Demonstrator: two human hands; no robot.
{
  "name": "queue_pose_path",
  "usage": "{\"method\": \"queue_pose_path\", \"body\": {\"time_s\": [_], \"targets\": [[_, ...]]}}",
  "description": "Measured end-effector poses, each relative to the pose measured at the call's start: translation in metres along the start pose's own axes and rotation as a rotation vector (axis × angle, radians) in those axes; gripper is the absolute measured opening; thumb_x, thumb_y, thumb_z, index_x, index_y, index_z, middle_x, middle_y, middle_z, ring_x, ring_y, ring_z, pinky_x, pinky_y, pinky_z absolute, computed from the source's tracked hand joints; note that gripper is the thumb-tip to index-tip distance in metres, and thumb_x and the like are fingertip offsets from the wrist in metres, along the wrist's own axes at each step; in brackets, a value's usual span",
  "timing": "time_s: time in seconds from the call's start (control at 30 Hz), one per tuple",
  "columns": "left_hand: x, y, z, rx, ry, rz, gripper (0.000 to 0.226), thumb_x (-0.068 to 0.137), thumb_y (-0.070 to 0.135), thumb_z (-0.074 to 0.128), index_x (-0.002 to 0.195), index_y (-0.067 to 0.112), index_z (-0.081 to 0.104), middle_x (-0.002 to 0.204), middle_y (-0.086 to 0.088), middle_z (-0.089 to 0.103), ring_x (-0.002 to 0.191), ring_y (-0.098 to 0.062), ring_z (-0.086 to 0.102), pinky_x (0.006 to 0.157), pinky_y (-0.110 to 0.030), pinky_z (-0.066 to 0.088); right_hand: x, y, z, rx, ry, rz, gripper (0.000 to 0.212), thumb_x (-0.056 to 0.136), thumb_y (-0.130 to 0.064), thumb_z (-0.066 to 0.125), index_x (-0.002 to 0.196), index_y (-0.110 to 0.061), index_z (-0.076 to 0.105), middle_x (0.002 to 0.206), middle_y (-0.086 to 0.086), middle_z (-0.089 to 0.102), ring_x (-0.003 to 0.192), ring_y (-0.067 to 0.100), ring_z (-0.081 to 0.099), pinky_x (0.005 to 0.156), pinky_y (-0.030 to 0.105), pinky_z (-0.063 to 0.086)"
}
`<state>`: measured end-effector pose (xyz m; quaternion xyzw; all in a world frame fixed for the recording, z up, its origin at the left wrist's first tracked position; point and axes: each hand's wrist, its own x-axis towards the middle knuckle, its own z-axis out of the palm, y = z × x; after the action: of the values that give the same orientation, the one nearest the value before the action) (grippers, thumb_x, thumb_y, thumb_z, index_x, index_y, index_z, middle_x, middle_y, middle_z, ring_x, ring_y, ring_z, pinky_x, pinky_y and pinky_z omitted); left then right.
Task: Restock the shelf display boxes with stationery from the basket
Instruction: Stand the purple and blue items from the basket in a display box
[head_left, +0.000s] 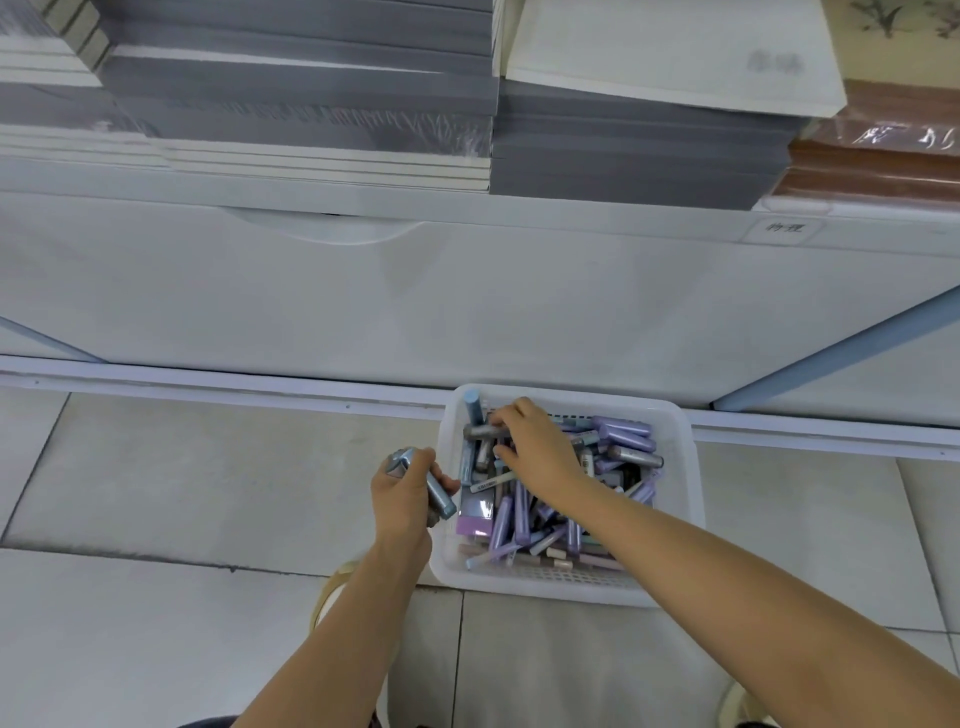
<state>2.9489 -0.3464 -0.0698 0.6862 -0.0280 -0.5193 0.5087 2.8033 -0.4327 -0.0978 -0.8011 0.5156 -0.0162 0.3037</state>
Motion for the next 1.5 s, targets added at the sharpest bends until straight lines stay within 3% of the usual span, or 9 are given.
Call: {"method": "queue_pose_path", "body": {"time_s": [0.17, 0.3, 0.43, 0.67, 0.83, 1.0, 1.23, 1.37, 1.5], "targets": [[0.001, -0.003, 0.003, 0.046, -0.016, -0.046, 0.011, 0.086, -0.002, 0.060, 0.083, 0.007, 0.053, 0.047, 0.000, 0.054, 0.039, -0.012, 0.051, 0.046, -0.027, 0.050, 0.001, 0.004, -0.004, 0.048, -0.068, -0.012, 0.025, 0.090, -0.022, 0.065, 0.113, -0.015, 0.060, 0.113, 0.002, 0.053, 0.100, 0.021, 0.058, 0.086, 0.037, 0.049], [-0.007, 0.006, 0.012, 0.076, -0.053, 0.012, 0.015, 0.085, 0.004, 0.067, 0.079, 0.009, 0.055, 0.053, -0.004, 0.058, 0.040, -0.012, 0.053, 0.043, -0.024, 0.049, -0.005, -0.004, -0.036, 0.440, -0.151, -0.015, 0.020, 0.091, -0.022, 0.066, 0.105, -0.010, 0.061, 0.096, 0.000, 0.061, 0.077, 0.007, 0.059, 0.071, 0.025, 0.046], [-0.035, 0.028, 0.030, 0.099, -0.223, 0.099, 0.013, 0.085, 0.016, 0.074, 0.081, 0.009, 0.064, 0.065, -0.011, 0.066, 0.050, -0.018, 0.061, 0.047, -0.026, 0.051, -0.015, -0.021, -0.091, 0.856, -0.257, 0.045, 0.016, 0.093, -0.012, 0.063, 0.103, -0.001, 0.058, 0.079, 0.011, 0.067, 0.063, 0.015, 0.063, 0.062, 0.029, 0.052], [-0.094, 0.087, 0.055, 0.057, -0.464, 0.253, 0.015, 0.085, 0.021, 0.072, 0.081, 0.014, 0.059, 0.065, -0.012, 0.064, 0.044, -0.016, 0.055, 0.039, -0.022, 0.043, -0.050, -0.055, -0.185, 0.905, -0.188, -0.099, 0.007, 0.092, -0.007, 0.063, 0.096, -0.005, 0.058, 0.080, 0.010, 0.068, 0.066, 0.016, 0.061, 0.060, 0.024, 0.046], [-0.146, 0.139, 0.068, 0.069, -0.658, 0.400, 0.023, 0.079, 0.028, 0.074, 0.086, 0.010, 0.061, 0.082, -0.010, 0.072, 0.049, -0.014, 0.051, 0.051, -0.027, 0.050, -0.090, -0.076, -0.249, 0.932, 0.076, -0.211, 0.022, 0.098, -0.019, 0.053, 0.115, -0.005, 0.059, 0.080, 0.002, 0.066, 0.069, 0.014, 0.061, 0.064, 0.026, 0.051], [-0.210, 0.176, 0.094, 0.163, -0.796, 0.483, 0.050, 0.071, 0.048, 0.073, 0.100, 0.010, 0.062, 0.080, -0.006, 0.069, 0.052, -0.016, 0.053, 0.055, -0.030, 0.051, -0.140, -0.085, -0.316, 0.864, 0.286, -0.364, 0.017, 0.095, -0.018, 0.058, 0.110, -0.012, 0.063, 0.093, 0.009, 0.071, 0.080, 0.019, 0.066, 0.073, 0.028, 0.055], [-0.274, 0.225, 0.137, 0.167, -0.798, 0.581, 0.028, 0.092, 0.042, 0.060, 0.082, 0.015, 0.057, 0.065, 0.003, 0.063, 0.055, -0.011, 0.058, 0.055, -0.026, 0.050, -0.199, -0.103, -0.426, 0.792, 0.689, -0.581, 0.011, 0.093, -0.012, 0.061, 0.104, -0.012, 0.063, 0.089, 0.000, 0.071, 0.082, 0.015, 0.069, 0.071, 0.024, 0.057], [-0.300, 0.257, 0.152, 0.181, -0.786, 0.694, 0.024, 0.093, 0.040, 0.059, 0.090, 0.017, 0.064, 0.066, 0.008, 0.067, 0.054, -0.004, 0.060, 0.051, -0.019, 0.049, -0.209, -0.104, -0.488, 0.670, 0.950, -0.542, 0.013, 0.094, -0.007, 0.060, 0.106, -0.003, 0.059, 0.086, 0.007, 0.068, 0.076, 0.014, 0.070, 0.072, 0.026, 0.059], [-0.314, 0.280, 0.163, 0.171, -0.709, 0.730, 0.022, 0.090, 0.047, 0.062, 0.084, 0.028, 0.072, 0.069, 0.005, 0.057, 0.050, -0.007, 0.050, 0.048, -0.022, 0.037, -0.195, -0.093, -0.526, 0.581, 1.046, -0.412, 0.009, 0.092, -0.009, 0.063, 0.101, -0.009, 0.062, 0.082, 0.005, 0.066, 0.074, 0.020, 0.069, 0.074, 0.028, 0.059]]}}
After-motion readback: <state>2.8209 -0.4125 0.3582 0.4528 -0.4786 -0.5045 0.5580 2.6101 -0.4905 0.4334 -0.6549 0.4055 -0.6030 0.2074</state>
